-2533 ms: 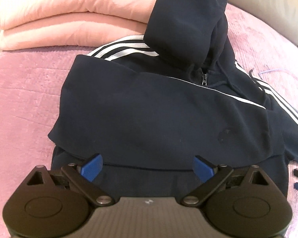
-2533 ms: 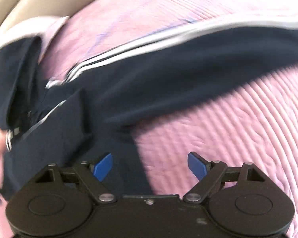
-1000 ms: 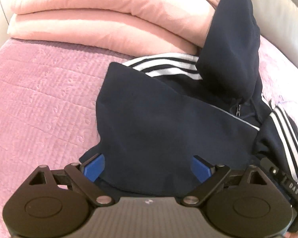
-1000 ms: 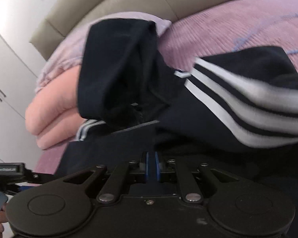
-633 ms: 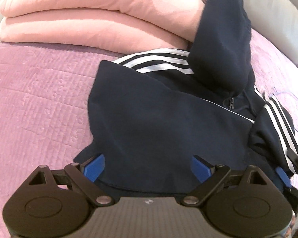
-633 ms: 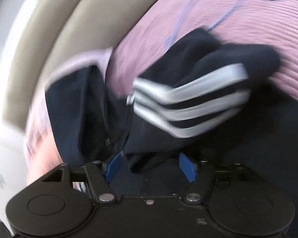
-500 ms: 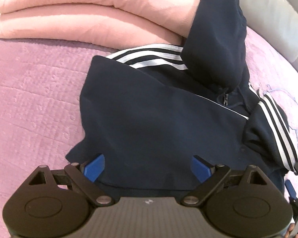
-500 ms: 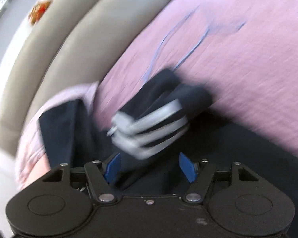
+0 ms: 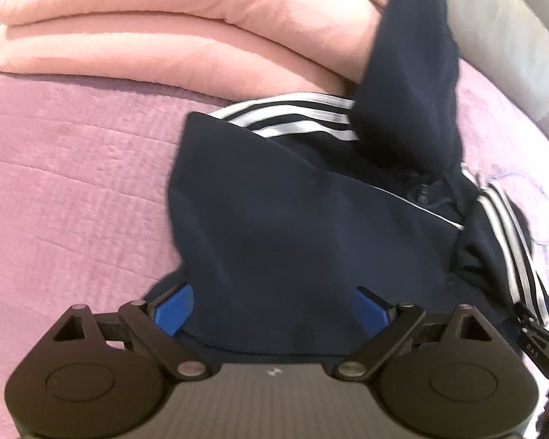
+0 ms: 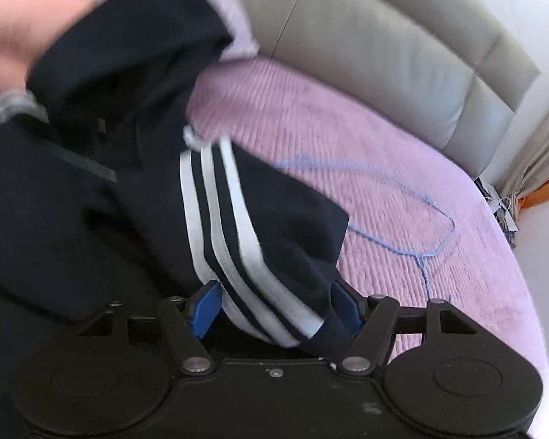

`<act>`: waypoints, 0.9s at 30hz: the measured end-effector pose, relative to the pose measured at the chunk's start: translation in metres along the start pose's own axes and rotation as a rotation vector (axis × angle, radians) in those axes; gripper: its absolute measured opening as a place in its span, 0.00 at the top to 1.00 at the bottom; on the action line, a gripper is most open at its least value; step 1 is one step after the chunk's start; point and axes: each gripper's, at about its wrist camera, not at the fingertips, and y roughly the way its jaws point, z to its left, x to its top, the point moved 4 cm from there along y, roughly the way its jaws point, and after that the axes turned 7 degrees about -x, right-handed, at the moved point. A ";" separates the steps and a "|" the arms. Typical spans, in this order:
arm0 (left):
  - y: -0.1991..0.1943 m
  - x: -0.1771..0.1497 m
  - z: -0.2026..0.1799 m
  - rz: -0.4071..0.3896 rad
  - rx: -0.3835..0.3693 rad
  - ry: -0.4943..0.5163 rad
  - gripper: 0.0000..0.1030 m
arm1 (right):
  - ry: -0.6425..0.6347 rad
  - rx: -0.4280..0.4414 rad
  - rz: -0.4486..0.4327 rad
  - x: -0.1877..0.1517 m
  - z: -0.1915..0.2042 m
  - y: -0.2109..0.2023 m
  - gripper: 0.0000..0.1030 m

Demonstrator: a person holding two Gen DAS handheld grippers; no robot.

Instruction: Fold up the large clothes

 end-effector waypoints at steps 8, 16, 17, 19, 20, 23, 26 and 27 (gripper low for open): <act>-0.027 0.009 0.006 -0.084 0.055 0.047 0.08 | 0.422 0.545 -0.053 0.049 -0.017 -0.110 0.86; -0.065 0.025 0.038 -0.175 0.041 -0.017 0.08 | 0.633 1.096 0.101 0.127 0.047 -0.115 0.82; -0.067 0.027 0.043 -0.177 0.026 -0.037 0.08 | 0.677 1.139 0.159 0.133 0.064 -0.094 0.69; -0.066 0.030 0.054 -0.167 0.000 -0.078 0.08 | 0.723 1.111 0.259 0.138 0.091 -0.054 0.19; -0.065 0.031 0.058 -0.161 -0.008 -0.092 0.08 | 0.741 1.055 0.277 0.137 0.096 -0.043 0.16; -0.059 0.033 0.064 -0.151 -0.012 -0.111 0.08 | 0.706 0.979 0.203 0.125 0.099 -0.037 0.16; -0.052 0.033 0.062 -0.138 -0.020 -0.093 0.08 | 0.663 0.874 0.055 0.107 0.087 -0.051 0.16; -0.049 0.033 0.060 -0.129 -0.024 -0.085 0.08 | 0.629 0.818 0.018 0.101 0.085 -0.054 0.13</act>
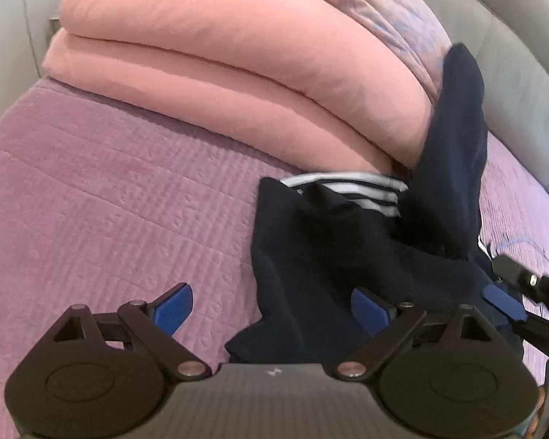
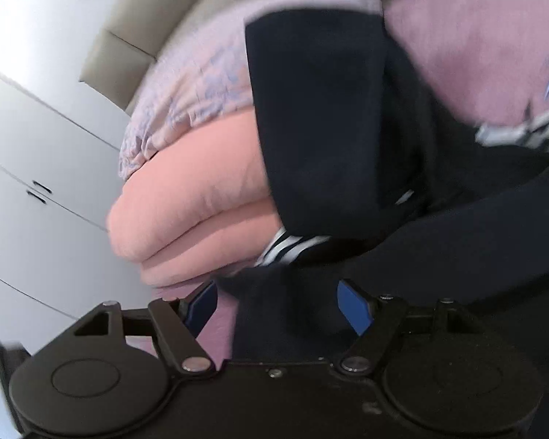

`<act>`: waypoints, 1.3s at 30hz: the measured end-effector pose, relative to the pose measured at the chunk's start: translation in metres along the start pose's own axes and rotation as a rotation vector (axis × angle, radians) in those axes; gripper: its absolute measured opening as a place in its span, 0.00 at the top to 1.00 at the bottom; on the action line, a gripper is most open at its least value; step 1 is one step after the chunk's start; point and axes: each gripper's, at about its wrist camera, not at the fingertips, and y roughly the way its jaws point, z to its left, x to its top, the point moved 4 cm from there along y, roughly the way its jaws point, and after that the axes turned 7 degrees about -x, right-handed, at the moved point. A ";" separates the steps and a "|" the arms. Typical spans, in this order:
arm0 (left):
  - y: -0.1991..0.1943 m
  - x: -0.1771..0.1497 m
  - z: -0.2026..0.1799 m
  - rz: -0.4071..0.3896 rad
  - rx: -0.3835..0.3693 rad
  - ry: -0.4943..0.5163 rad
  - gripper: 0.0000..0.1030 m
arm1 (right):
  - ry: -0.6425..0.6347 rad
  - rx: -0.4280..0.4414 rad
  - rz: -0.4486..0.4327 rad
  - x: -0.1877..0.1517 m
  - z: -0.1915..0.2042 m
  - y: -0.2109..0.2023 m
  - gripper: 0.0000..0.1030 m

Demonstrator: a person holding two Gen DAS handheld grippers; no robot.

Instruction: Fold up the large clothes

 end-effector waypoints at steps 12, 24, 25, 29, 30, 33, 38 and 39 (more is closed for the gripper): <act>-0.012 0.005 0.008 -0.047 0.010 -0.015 0.08 | -0.717 -0.170 0.032 -0.088 0.079 0.104 0.25; -0.029 0.014 0.024 -0.123 0.010 -0.051 0.08 | -0.732 0.056 0.167 -0.084 0.089 0.039 0.22; -0.026 0.014 0.023 -0.116 0.013 -0.045 0.08 | -0.741 0.021 0.196 -0.092 0.082 0.043 0.19; -0.003 0.008 0.017 -0.068 0.014 -0.002 0.08 | -0.580 0.080 0.186 -0.084 0.046 0.015 0.21; 0.007 0.005 0.013 -0.046 0.012 0.026 0.08 | -0.522 0.074 0.148 -0.072 0.031 0.005 0.20; 0.047 -0.010 0.010 0.065 0.067 0.078 0.08 | -0.388 -0.087 0.034 -0.030 -0.019 0.002 0.18; 0.097 -0.032 0.031 0.143 0.176 0.055 0.00 | -0.336 -0.403 0.035 0.015 -0.124 0.043 0.19; 0.094 -0.031 0.030 0.146 0.182 0.055 0.00 | -0.364 -0.359 0.005 0.017 -0.128 0.038 0.19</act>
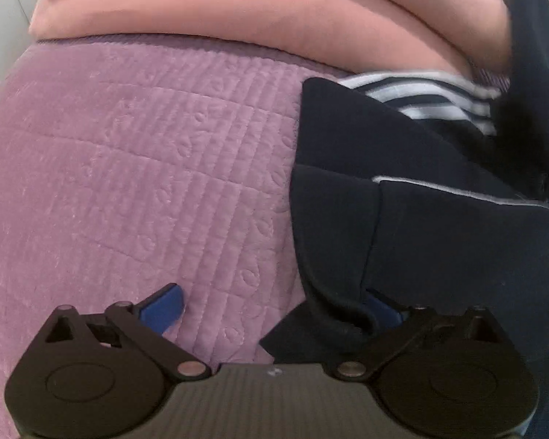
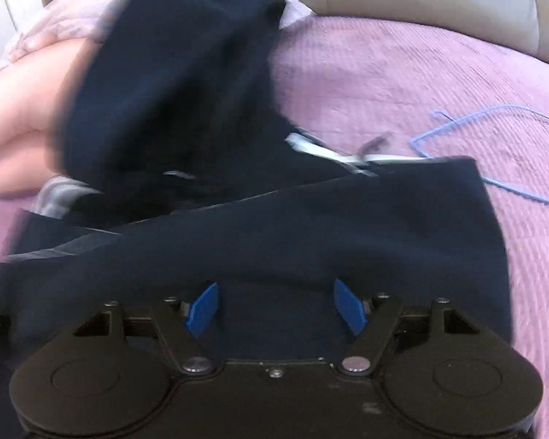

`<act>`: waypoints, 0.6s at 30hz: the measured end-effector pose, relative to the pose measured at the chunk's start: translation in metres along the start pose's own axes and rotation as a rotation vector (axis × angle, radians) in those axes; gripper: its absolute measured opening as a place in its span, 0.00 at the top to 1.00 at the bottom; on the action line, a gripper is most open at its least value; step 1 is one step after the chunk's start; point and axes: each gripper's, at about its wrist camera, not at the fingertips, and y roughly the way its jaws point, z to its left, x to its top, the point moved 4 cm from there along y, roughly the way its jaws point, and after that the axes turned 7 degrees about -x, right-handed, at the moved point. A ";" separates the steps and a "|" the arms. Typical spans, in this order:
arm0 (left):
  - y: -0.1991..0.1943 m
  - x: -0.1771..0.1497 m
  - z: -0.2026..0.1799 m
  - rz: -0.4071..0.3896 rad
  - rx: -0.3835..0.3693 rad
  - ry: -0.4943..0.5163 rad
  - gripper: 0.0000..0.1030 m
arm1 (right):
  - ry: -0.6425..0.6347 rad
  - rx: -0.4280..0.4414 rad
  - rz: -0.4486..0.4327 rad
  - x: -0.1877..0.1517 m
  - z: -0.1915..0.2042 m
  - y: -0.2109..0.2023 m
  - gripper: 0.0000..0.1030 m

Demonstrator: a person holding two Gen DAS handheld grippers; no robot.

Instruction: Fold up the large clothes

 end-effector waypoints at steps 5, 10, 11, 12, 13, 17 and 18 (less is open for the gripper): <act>-0.027 0.003 -0.012 -0.067 0.054 0.038 0.07 | -0.024 -0.081 -0.025 0.002 0.000 -0.034 0.19; -0.071 0.000 -0.053 -0.199 -0.072 0.208 0.04 | -0.208 0.029 -0.006 -0.010 0.044 -0.060 0.05; -0.076 -0.003 -0.061 -0.236 -0.113 0.234 0.03 | -0.255 0.002 0.033 -0.017 0.052 -0.057 0.05; -0.078 -0.008 -0.070 -0.273 -0.152 0.261 0.01 | -0.282 -0.040 0.067 -0.025 0.057 -0.052 0.05; -0.075 -0.013 -0.078 -0.279 -0.178 0.283 0.00 | -0.275 -0.061 0.085 -0.031 0.056 -0.046 0.05; -0.016 -0.032 -0.096 -0.099 -0.054 0.359 0.00 | -0.168 -0.062 0.087 -0.054 0.025 -0.033 0.04; -0.006 -0.038 -0.096 -0.107 0.017 0.416 0.00 | -0.178 -0.078 0.076 -0.057 0.018 -0.035 0.04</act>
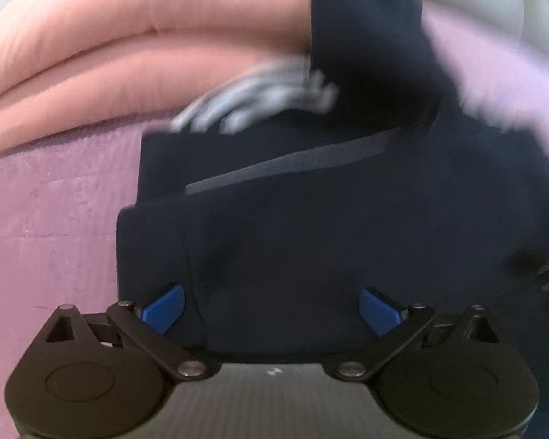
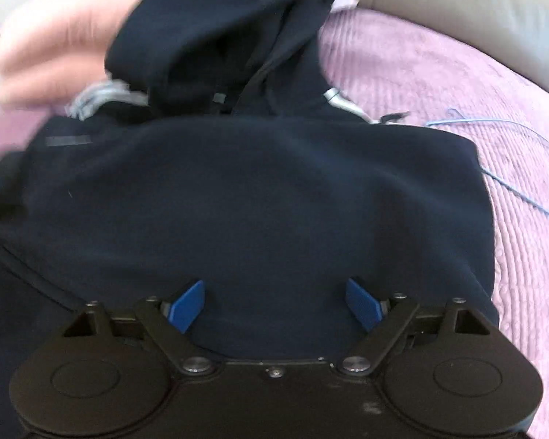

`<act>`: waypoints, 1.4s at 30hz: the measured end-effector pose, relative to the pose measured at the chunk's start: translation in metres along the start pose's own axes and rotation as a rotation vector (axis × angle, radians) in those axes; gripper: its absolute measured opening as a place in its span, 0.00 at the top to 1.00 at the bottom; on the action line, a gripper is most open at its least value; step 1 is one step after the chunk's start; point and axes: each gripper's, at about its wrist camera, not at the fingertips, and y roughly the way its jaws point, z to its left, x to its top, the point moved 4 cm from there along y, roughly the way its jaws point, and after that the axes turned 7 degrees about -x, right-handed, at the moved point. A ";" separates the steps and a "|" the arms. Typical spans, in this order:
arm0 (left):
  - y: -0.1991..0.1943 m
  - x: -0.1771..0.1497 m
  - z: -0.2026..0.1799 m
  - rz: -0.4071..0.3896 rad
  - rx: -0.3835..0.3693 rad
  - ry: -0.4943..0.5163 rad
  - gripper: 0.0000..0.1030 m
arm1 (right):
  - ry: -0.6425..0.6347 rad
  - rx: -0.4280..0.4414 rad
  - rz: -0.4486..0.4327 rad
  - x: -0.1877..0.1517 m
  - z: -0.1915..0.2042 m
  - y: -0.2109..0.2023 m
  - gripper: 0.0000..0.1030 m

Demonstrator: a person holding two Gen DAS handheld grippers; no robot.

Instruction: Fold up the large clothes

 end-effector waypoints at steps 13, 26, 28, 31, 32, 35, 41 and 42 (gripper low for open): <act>-0.056 -0.008 0.072 -0.119 0.003 -0.426 0.03 | 0.222 -0.052 -0.147 -0.036 -0.070 -0.066 0.01; -0.043 -0.010 -0.071 -0.101 0.083 0.074 0.00 | 0.184 -0.023 -0.111 -0.021 -0.050 -0.006 0.01; -0.027 -0.014 -0.066 -0.058 0.094 0.047 0.00 | 0.162 -0.017 -0.112 -0.025 -0.053 -0.003 0.01; -0.025 -0.014 -0.043 -0.077 0.037 -0.076 0.00 | 0.101 -0.051 -0.046 -0.023 -0.056 -0.008 0.01; -0.026 -0.013 -0.033 -0.092 0.050 -0.107 0.00 | 0.104 -0.056 -0.031 -0.027 -0.059 -0.011 0.01; -0.027 -0.018 -0.004 -0.082 0.139 -0.167 0.00 | 0.156 -0.017 0.006 -0.032 -0.073 -0.013 0.01; -0.057 -0.041 0.050 -0.021 0.162 -0.391 0.00 | 0.156 -0.050 0.047 -0.028 -0.071 -0.012 0.01; -0.065 -0.046 0.055 -0.023 0.117 -0.449 0.01 | 0.144 -0.074 0.053 -0.025 -0.067 -0.015 0.01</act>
